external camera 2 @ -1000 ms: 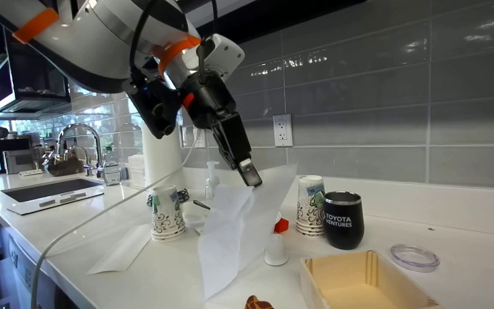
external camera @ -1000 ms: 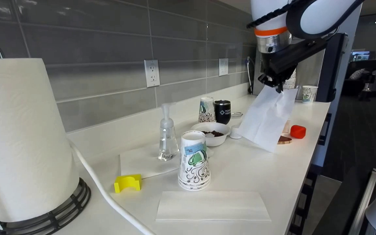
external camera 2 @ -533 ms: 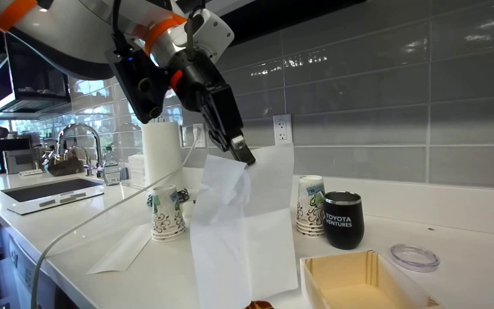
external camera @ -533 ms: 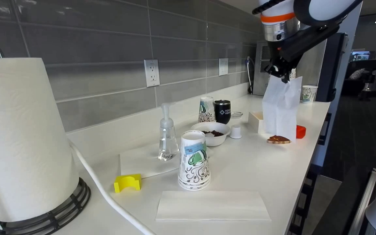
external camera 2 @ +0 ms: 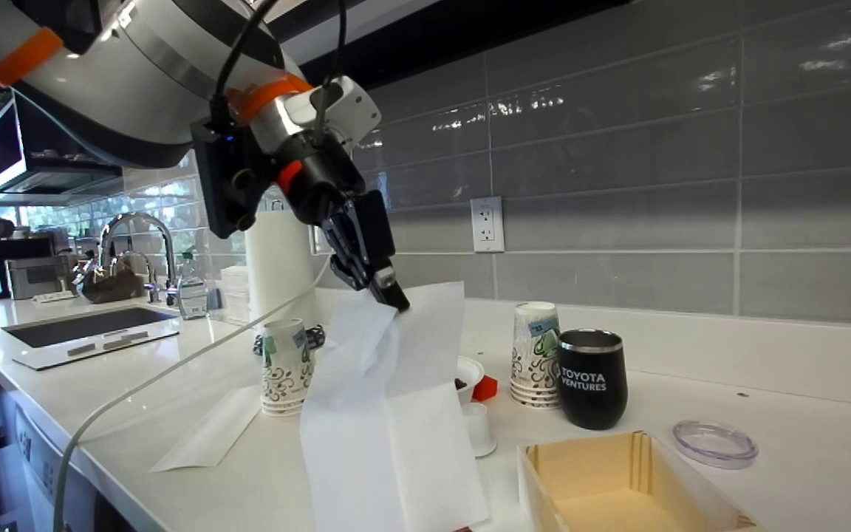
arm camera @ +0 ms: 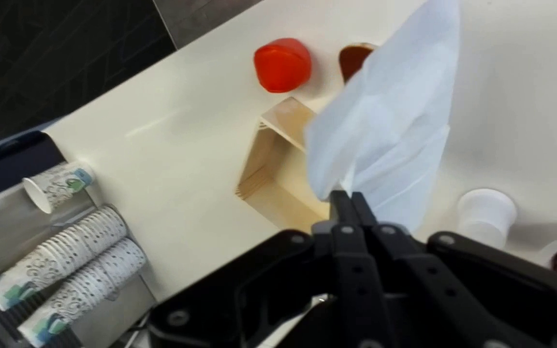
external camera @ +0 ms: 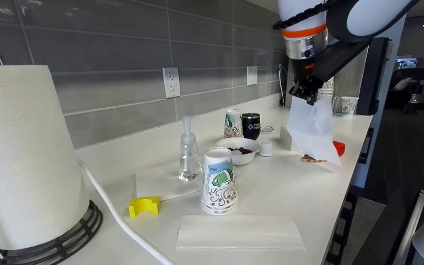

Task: Fold the white napkin in half.

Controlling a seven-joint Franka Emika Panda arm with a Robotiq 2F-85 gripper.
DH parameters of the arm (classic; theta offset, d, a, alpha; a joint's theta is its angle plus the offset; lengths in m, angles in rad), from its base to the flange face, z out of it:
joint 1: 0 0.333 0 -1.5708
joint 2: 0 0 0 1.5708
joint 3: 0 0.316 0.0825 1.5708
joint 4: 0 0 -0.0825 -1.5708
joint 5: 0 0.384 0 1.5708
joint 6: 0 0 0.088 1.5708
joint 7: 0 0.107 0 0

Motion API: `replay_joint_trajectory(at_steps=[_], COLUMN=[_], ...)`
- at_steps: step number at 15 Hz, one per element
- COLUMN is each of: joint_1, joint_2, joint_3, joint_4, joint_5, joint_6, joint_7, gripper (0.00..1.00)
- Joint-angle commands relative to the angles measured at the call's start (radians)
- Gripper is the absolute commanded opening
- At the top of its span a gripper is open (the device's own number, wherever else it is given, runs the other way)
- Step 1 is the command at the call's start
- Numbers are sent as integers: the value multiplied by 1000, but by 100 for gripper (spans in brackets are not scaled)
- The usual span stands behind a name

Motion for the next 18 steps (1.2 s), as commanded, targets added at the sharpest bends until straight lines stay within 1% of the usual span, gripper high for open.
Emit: replay_joint_trajectory(at_steps=[1, 5, 9, 11, 15, 18], joint_1=[37, 48, 78, 102, 143, 132], joint_2=[63, 126, 195, 232, 292, 330], joint_3=[-22, -39, -88, -127, -214, -249], joint_4=[0, 0, 0, 0, -1, -2], joint_5=[87, 191, 347, 442, 631, 713], joint_6=[139, 297, 388, 392, 348, 311], joint_7=[-110, -273, -488, -610, -868, -985], gripper=[0, 0, 0, 0, 0, 0])
